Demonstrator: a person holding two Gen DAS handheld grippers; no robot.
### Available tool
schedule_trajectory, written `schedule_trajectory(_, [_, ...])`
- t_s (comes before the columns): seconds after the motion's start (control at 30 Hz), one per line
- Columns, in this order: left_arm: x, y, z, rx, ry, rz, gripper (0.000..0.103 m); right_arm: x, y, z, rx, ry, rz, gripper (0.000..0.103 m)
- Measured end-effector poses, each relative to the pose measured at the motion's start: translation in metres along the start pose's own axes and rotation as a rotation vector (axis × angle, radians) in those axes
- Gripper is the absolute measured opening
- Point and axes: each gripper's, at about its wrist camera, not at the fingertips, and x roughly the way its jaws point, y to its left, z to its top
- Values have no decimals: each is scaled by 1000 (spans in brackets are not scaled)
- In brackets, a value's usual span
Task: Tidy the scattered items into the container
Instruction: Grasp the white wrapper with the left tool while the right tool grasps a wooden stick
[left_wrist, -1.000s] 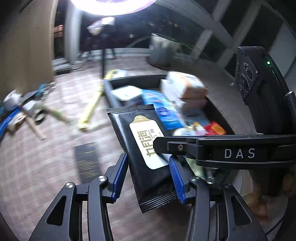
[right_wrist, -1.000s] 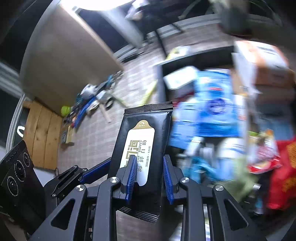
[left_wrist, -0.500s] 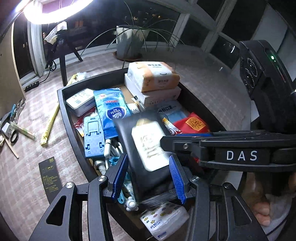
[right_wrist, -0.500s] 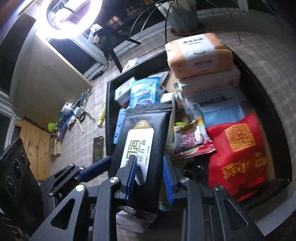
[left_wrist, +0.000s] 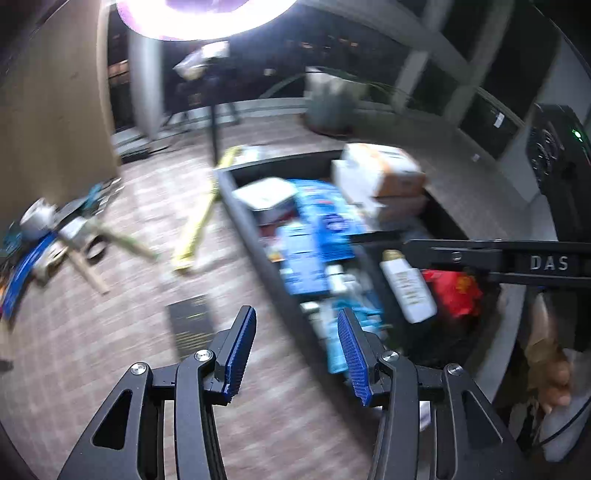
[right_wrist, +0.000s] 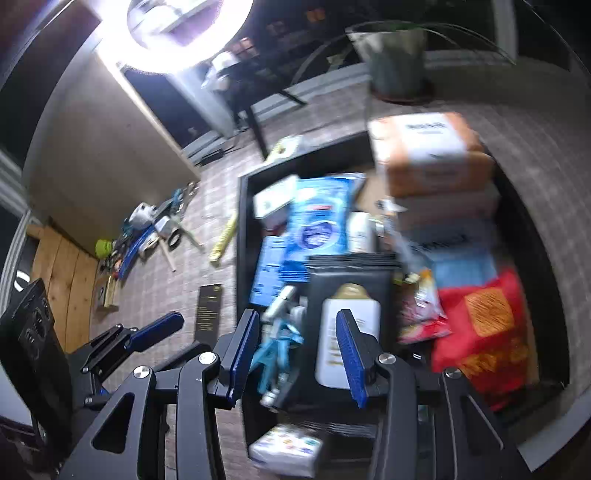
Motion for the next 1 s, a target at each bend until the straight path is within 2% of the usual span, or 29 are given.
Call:
schedule_trajectory(0.4, [-34,150,-29,-217,-18,171,51,64,93,35,-169,88,32,42])
schedule_trajectory(0.57, [-39,205,-39,-291,-24,219,51,96,133,53,-260,117,9,43])
schedule_trajectory(0.8, [-37,268,-32,-336,-26,291,51,148,176,80,-381,152,-29,43])
schedule_trajectory(0.93, [-28,296,-23,-335,-6,325,52,176,188,94,-415,181,-51,43])
schedule_trajectory(1.0, [-22,310,-16,-327,4,336,60,192,194,101,-421,199,-57,43])
